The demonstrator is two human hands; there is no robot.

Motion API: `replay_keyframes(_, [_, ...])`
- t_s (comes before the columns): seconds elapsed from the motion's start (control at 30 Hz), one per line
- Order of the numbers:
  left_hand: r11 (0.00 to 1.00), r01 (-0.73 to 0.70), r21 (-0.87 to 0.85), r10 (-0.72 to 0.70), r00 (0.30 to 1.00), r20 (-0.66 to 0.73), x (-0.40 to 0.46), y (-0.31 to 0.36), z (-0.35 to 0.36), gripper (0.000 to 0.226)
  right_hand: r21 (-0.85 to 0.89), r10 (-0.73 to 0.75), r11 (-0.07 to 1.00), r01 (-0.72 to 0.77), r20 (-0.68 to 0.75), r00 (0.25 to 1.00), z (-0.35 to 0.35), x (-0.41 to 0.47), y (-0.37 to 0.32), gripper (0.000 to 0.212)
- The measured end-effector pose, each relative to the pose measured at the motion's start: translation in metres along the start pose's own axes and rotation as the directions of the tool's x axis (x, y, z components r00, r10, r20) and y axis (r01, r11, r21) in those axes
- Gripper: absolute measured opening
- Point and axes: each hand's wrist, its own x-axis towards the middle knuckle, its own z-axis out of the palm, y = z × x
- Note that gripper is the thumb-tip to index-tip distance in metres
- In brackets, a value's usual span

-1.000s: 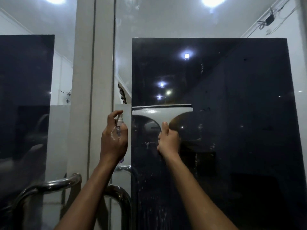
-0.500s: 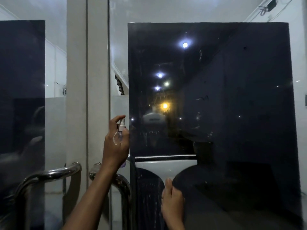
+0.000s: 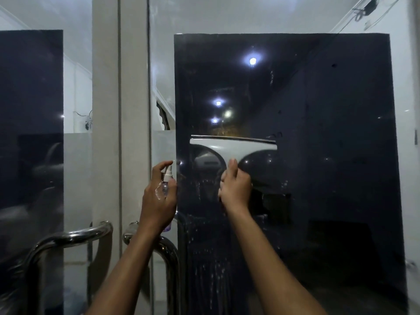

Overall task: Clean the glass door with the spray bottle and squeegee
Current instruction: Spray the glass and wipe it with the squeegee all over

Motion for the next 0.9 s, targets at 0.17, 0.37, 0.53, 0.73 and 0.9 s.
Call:
replay_keyframes(0.17, [1.000,-0.009,-0.011,0.009,1.000,0.030,0.001,-0.003,0.002,0.040,-0.260,0.054,0.964,-0.059,-0.025,0.998,-0.001,-0.002,0.022,0.062])
replay_keyframes(0.37, [0.999,-0.030,-0.018,0.031,0.999,0.038,0.000,-0.003,0.000,0.038,-0.368,0.160,0.916,-0.161,-0.034,0.986,-0.031,-0.066,0.087,0.054])
replay_keyframes(0.53, [1.000,-0.011,0.001,0.011,0.999,0.049,0.000,-0.003,0.001,0.039,-0.432,0.277,0.860,-0.270,-0.048,0.960,-0.057,-0.112,0.124,0.056])
replay_keyframes(0.73, [1.000,-0.027,-0.001,0.027,0.998,0.054,-0.003,0.000,-0.001,0.043,-0.352,0.247,0.907,-0.232,-0.002,0.969,-0.070,-0.134,0.120,0.059])
replay_keyframes(0.9, [1.000,-0.007,-0.006,0.007,0.998,0.056,-0.004,0.001,0.000,0.042,-0.257,0.084,0.963,-0.085,-0.015,0.996,-0.046,-0.090,0.075,0.057])
